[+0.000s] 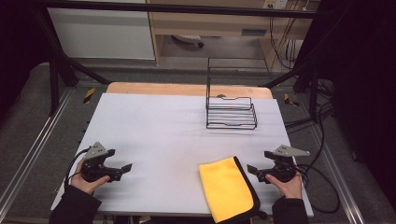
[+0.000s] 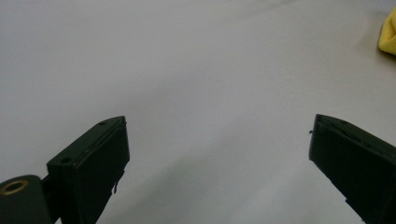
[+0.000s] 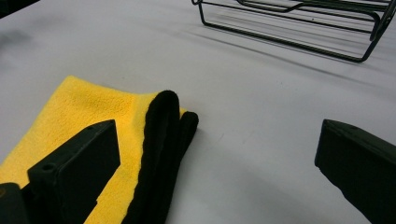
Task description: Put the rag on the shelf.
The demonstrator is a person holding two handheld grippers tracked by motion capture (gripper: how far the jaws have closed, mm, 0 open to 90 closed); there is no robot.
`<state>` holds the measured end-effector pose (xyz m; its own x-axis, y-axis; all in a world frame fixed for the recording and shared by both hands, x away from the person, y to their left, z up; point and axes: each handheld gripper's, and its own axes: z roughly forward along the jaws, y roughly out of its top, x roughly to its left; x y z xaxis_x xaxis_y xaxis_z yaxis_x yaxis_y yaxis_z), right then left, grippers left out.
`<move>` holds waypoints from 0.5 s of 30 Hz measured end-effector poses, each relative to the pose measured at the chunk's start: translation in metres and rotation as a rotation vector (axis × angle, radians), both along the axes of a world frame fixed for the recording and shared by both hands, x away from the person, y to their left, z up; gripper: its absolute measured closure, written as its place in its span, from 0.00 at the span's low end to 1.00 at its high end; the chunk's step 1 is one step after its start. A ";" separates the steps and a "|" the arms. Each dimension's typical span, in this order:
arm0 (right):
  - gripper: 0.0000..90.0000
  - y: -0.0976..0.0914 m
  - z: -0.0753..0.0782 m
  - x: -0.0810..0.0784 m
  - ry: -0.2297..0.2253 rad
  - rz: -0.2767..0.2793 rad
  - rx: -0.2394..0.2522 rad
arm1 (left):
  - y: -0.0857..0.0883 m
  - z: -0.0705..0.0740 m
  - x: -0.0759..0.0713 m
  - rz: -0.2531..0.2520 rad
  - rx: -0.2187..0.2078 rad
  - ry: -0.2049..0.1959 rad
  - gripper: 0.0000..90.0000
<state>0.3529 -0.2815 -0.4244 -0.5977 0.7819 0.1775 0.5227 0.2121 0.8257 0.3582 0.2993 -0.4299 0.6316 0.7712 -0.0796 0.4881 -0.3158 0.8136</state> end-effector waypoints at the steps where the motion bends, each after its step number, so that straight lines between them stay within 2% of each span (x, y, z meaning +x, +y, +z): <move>1: 0.01 0.000 0.000 0.000 0.000 -0.001 0.001 | -0.001 0.000 0.000 0.000 0.001 0.000 0.05; 9: 0.01 0.003 0.002 -0.001 0.004 0.001 -0.004 | -0.008 0.000 -0.001 -0.014 0.018 0.002 0.05; 15: 0.01 0.010 0.003 -0.001 0.009 0.015 -0.021 | -0.020 0.000 -0.002 -0.029 0.028 0.005 0.04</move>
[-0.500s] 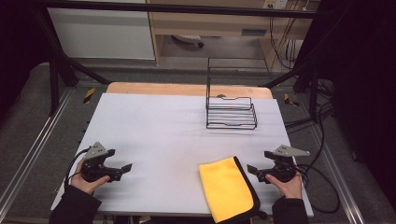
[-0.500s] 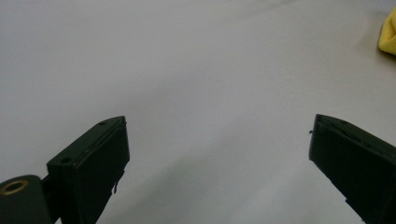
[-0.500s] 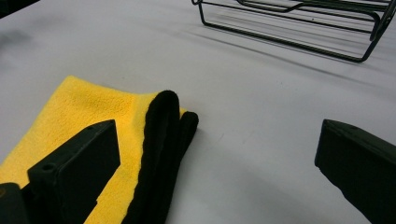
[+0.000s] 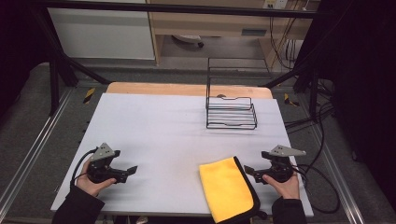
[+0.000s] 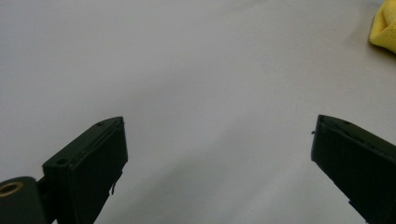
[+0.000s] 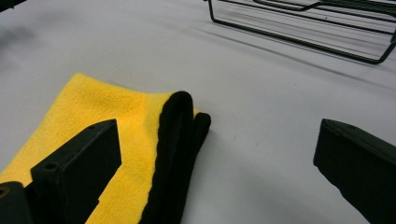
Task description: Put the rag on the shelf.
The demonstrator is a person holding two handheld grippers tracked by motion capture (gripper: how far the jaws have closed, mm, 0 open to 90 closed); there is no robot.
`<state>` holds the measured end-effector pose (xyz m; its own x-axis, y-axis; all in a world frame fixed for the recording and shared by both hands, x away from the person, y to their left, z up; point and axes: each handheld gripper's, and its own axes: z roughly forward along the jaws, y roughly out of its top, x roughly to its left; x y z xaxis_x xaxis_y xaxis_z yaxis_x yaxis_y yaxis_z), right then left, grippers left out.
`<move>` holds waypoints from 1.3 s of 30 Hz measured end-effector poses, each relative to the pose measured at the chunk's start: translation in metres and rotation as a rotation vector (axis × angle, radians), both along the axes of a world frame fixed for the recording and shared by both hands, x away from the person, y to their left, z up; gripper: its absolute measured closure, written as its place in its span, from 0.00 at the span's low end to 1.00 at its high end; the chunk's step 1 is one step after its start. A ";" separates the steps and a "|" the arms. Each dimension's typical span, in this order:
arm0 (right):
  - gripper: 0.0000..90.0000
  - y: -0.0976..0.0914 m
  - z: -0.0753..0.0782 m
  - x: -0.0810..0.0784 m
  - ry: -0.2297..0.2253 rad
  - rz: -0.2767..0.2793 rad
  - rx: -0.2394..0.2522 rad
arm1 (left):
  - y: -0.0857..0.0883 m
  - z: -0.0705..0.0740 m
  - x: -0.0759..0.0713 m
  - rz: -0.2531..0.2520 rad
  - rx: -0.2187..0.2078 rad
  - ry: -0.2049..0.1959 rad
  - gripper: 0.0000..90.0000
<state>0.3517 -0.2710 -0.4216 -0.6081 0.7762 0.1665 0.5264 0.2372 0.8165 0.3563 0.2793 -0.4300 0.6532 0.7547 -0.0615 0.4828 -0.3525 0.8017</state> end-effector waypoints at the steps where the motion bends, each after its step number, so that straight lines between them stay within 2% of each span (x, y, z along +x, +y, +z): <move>1: 0.02 0.002 0.000 0.000 0.002 0.001 0.001 | -0.002 0.000 0.000 -0.004 0.005 0.002 0.04; 6: 0.03 0.008 0.000 0.001 0.008 0.019 -0.002 | -0.015 0.000 0.000 -0.015 0.012 0.012 0.04; 10: 0.05 0.012 0.000 0.001 0.015 0.017 0.002 | -0.023 0.001 -0.001 -0.018 0.002 0.016 0.04; 14: 0.08 0.017 -0.001 0.003 0.019 0.018 -0.008 | -0.038 0.002 0.000 -0.020 -0.009 0.025 0.05; 15: 0.09 0.018 -0.001 0.004 0.023 0.020 -0.010 | -0.038 0.002 0.000 -0.020 -0.009 0.025 0.05; 24: 0.22 0.030 -0.009 0.007 0.065 0.013 -0.027 | -0.075 0.006 -0.001 -0.050 -0.007 0.044 0.06; 25: 0.24 0.030 -0.011 0.008 0.059 0.015 -0.037 | -0.075 0.006 -0.001 -0.050 -0.007 0.044 0.07; 33: 0.53 0.037 -0.020 0.012 0.107 0.023 -0.089 | -0.124 0.009 0.000 -0.095 -0.020 0.054 0.09; 36: 0.61 0.038 -0.022 0.012 0.118 0.037 -0.107 | -0.143 0.009 0.000 -0.113 -0.032 0.067 0.13; 39: 0.68 0.039 -0.023 0.012 0.129 0.043 -0.115 | -0.162 0.009 0.000 -0.132 -0.024 0.073 0.16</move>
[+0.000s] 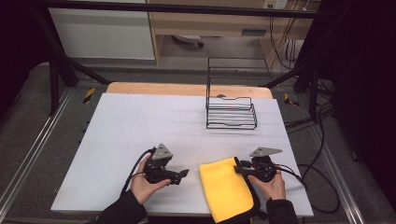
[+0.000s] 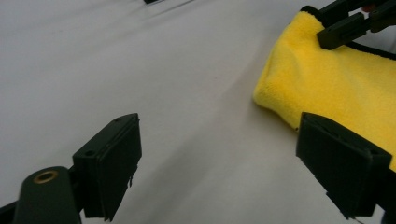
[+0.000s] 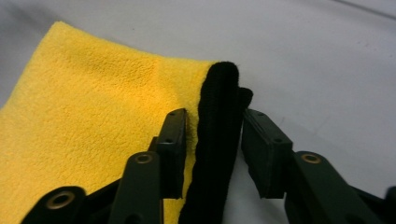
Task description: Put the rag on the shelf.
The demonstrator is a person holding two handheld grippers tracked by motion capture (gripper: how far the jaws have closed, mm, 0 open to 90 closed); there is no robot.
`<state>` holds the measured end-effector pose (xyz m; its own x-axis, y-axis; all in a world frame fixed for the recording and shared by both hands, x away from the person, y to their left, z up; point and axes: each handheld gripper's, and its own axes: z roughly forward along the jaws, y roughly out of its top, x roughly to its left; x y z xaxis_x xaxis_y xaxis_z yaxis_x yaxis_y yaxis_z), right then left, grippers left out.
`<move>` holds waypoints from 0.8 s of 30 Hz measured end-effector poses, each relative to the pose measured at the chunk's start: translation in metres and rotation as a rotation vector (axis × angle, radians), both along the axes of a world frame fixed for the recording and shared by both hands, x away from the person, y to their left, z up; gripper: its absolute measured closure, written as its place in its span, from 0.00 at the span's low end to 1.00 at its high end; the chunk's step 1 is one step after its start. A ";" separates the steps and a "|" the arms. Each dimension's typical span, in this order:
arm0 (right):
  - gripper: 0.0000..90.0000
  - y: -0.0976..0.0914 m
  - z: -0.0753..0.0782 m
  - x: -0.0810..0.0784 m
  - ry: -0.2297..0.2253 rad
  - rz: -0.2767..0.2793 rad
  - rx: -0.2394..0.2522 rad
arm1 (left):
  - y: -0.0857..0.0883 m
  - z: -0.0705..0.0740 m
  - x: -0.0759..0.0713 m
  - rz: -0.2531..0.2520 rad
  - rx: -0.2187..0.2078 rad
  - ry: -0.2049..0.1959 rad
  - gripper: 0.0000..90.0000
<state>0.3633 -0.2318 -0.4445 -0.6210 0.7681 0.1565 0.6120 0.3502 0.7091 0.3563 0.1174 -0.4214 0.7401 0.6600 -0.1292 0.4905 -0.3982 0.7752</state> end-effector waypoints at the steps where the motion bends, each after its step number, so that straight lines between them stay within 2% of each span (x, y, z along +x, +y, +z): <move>1: 0.69 0.000 0.000 0.000 0.004 0.003 0.003 | -0.006 -0.001 0.000 -0.005 0.001 0.001 0.18; 3: 0.71 0.001 -0.001 0.000 0.005 0.000 -0.004 | -0.017 -0.002 0.000 -0.007 0.006 0.007 0.21; 6: 0.72 0.001 -0.001 0.000 0.014 -0.001 -0.005 | -0.032 -0.003 0.001 -0.009 0.011 0.020 0.29; 7: 0.72 0.001 -0.001 0.000 0.018 0.000 -0.007 | -0.032 -0.003 0.001 -0.009 0.011 0.020 0.32; 8: 0.72 0.002 -0.001 0.000 0.026 -0.001 -0.008 | -0.041 -0.005 0.002 -0.017 0.020 0.034 0.36; 11: 0.73 0.002 -0.002 0.000 0.033 -0.005 -0.004 | -0.053 -0.010 0.002 -0.026 0.034 0.047 0.44; 17: 0.77 0.003 -0.003 0.001 0.049 -0.004 0.000 | -0.065 -0.020 0.006 -0.029 0.015 0.107 0.65; 21: 0.80 0.003 -0.002 0.001 0.065 -0.010 0.007 | -0.068 -0.024 0.005 -0.025 0.030 0.116 0.75; 24: 0.84 0.003 -0.002 0.002 0.074 -0.012 0.014 | -0.067 -0.024 0.005 -0.017 0.014 0.137 0.84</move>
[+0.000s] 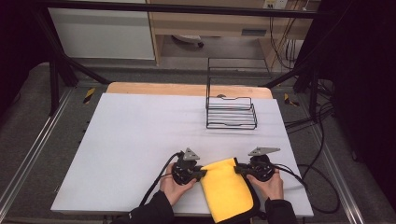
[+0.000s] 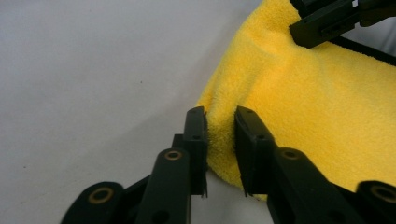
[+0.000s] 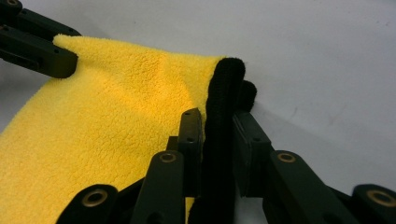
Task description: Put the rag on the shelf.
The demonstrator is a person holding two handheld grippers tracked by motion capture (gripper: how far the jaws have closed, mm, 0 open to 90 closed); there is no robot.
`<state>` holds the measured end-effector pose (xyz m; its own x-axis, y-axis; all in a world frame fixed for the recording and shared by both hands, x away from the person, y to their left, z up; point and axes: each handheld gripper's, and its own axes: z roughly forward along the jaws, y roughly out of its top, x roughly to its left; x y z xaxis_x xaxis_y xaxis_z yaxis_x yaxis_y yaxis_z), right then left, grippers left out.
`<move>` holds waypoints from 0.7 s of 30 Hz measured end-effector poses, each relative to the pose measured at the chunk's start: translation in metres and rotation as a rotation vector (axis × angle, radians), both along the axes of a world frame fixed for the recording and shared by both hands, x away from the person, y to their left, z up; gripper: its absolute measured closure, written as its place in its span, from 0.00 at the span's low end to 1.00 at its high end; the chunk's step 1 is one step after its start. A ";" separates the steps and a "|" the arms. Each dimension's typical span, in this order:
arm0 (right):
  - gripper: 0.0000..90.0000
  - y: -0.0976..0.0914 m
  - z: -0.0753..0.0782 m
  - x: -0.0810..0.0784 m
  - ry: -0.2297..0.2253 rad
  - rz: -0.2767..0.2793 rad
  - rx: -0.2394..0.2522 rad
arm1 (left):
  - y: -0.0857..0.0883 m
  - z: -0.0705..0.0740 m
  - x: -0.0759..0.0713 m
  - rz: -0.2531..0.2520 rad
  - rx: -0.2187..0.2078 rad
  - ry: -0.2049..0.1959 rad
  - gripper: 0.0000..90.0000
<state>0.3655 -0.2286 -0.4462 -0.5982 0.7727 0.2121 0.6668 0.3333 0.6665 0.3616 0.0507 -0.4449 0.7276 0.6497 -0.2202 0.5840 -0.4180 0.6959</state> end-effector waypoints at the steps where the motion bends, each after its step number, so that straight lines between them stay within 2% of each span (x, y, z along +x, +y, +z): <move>1: 0.85 0.000 0.000 0.000 0.005 -0.006 0.005 | 0.000 0.000 0.000 -0.002 -0.003 0.005 0.86; 5: 0.88 0.000 0.002 0.000 0.005 -0.012 0.014 | 0.001 0.001 0.000 -0.001 -0.003 0.004 0.90; 7: 0.89 0.000 0.004 0.000 0.012 -0.019 0.031 | 0.004 0.006 0.001 -0.002 -0.006 -0.003 0.90; 11: 0.89 0.009 0.009 -0.001 0.003 -0.027 0.027 | 0.010 0.014 0.006 -0.009 0.004 -0.001 0.90; 12: 0.89 0.012 0.010 0.000 0.002 -0.032 0.037 | 0.011 0.018 0.012 0.003 0.031 -0.013 0.90; 17: 0.89 0.018 0.010 0.006 -0.013 -0.092 0.078 | 0.012 0.020 0.037 0.033 0.059 -0.033 0.90; 20: 0.89 0.020 0.008 0.009 -0.026 -0.141 0.088 | 0.011 0.016 0.052 0.048 0.045 -0.017 0.90; 21: 0.89 0.020 0.008 0.009 -0.029 -0.154 0.082 | 0.011 0.016 0.052 0.048 0.045 -0.017 0.90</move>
<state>0.3748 -0.2082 -0.4386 -0.4809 0.8365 0.2626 0.6858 0.1723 0.7071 0.4140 0.0614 -0.4294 0.6990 0.6928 -0.1774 0.5920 -0.4214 0.6870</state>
